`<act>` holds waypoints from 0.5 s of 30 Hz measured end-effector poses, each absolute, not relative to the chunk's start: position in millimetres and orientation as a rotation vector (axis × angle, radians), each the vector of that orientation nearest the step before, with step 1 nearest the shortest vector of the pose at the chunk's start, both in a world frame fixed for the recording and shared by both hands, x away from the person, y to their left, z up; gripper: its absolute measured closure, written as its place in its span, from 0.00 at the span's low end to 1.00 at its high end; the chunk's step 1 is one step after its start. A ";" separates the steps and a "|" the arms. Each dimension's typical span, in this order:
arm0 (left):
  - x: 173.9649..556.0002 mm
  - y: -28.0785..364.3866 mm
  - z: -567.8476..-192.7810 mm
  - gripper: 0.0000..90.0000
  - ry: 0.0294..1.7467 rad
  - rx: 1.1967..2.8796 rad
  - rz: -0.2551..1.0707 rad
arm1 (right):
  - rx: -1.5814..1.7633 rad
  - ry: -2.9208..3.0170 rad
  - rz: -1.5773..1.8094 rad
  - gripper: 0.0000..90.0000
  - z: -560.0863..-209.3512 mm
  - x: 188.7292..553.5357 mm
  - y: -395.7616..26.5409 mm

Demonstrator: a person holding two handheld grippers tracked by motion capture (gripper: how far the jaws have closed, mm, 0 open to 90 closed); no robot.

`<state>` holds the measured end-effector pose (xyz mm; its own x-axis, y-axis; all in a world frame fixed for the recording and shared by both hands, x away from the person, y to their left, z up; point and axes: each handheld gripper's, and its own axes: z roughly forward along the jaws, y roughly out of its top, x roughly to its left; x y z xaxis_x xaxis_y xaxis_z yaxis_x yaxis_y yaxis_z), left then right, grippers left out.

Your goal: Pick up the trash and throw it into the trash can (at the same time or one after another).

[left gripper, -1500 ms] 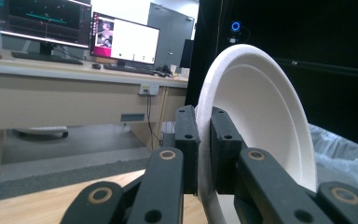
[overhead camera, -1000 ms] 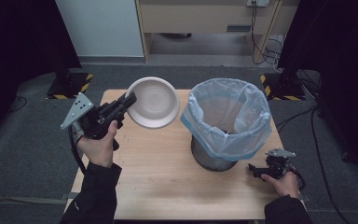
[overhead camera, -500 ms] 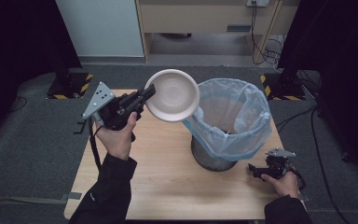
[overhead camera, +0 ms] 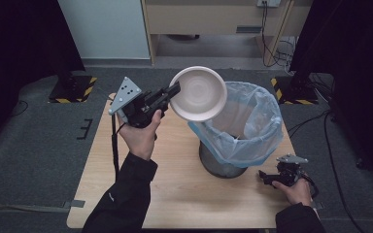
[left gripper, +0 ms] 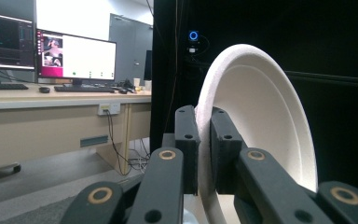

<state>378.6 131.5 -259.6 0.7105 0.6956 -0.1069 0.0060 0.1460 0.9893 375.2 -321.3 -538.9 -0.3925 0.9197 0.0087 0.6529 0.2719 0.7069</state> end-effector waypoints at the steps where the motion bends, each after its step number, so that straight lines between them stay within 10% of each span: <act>1: 378.6 131.5 -259.6 0.93 0.646 1.348 0.549 | 1.422 2.144 0.895 0.02 -538.9 375.2 -321.3; 15: 395.5 88.8 -265.2 0.93 0.635 1.401 0.526 | 1.425 2.141 0.898 0.02 -538.9 375.2 -321.0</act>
<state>395.5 88.8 -265.2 0.7282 0.6786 -0.0959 0.0319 0.1063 0.9938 375.2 -321.0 -538.9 -0.3903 0.9206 0.0116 0.6535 0.2681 0.7079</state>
